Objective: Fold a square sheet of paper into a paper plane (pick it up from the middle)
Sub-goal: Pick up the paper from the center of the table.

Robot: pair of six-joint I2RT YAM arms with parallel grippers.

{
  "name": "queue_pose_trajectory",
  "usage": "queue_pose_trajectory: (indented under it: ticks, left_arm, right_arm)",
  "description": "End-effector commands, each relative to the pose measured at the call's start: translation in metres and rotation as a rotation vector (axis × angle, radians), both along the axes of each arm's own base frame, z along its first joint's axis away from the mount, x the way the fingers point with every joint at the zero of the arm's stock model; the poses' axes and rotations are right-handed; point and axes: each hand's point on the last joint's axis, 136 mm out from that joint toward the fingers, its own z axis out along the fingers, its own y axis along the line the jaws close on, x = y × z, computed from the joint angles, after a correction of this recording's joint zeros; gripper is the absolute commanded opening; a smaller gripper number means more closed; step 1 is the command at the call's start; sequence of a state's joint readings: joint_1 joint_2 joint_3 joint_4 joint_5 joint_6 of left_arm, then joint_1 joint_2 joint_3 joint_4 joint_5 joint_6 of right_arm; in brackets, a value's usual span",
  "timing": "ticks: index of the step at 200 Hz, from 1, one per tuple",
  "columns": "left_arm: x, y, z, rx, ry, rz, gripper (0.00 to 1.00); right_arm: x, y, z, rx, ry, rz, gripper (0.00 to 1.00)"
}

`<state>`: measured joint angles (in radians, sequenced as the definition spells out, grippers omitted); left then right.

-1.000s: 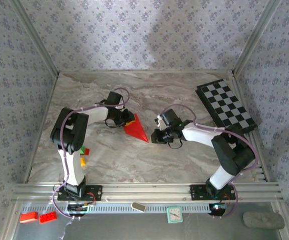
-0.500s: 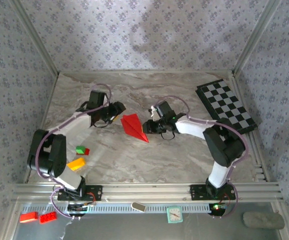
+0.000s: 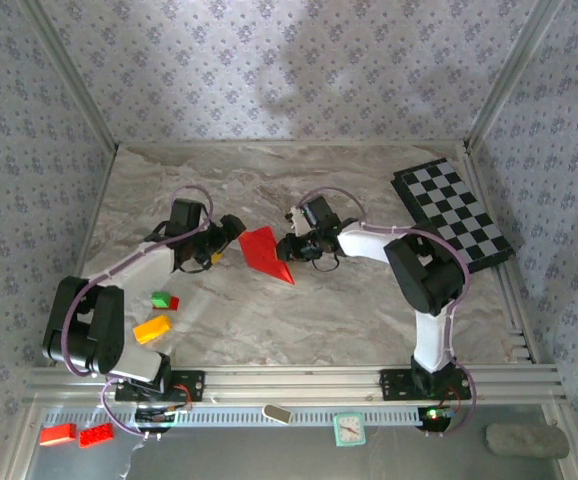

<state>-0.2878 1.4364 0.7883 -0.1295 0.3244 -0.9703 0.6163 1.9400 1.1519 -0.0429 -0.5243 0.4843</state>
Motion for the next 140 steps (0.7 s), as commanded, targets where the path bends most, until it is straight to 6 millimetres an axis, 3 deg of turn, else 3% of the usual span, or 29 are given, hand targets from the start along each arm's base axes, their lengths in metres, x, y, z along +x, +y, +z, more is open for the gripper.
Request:
queue_pose_trajectory:
  ticks: [1, 48, 54, 140]
  left_arm:
    - [0.004, 0.004, 0.013, -0.001, -0.055, 0.006, 1.00]
    - [0.003, 0.004, 0.012, -0.010, -0.054, 0.004, 1.00]
    - [0.002, 0.004, 0.012, -0.011, -0.053, 0.005, 1.00]
    - [0.004, -0.002, 0.012, -0.042, -0.047, -0.011, 1.00]
  right_arm:
    - [0.007, 0.005, 0.003, 0.024, -0.012, 0.022, 0.22]
    - [0.011, -0.005, -0.009, -0.027, -0.011, -0.004, 0.26]
    - [0.021, 0.000, 0.002, -0.014, -0.042, -0.006, 0.26]
    - [0.020, 0.014, 0.000, 0.027, -0.023, 0.044, 0.22]
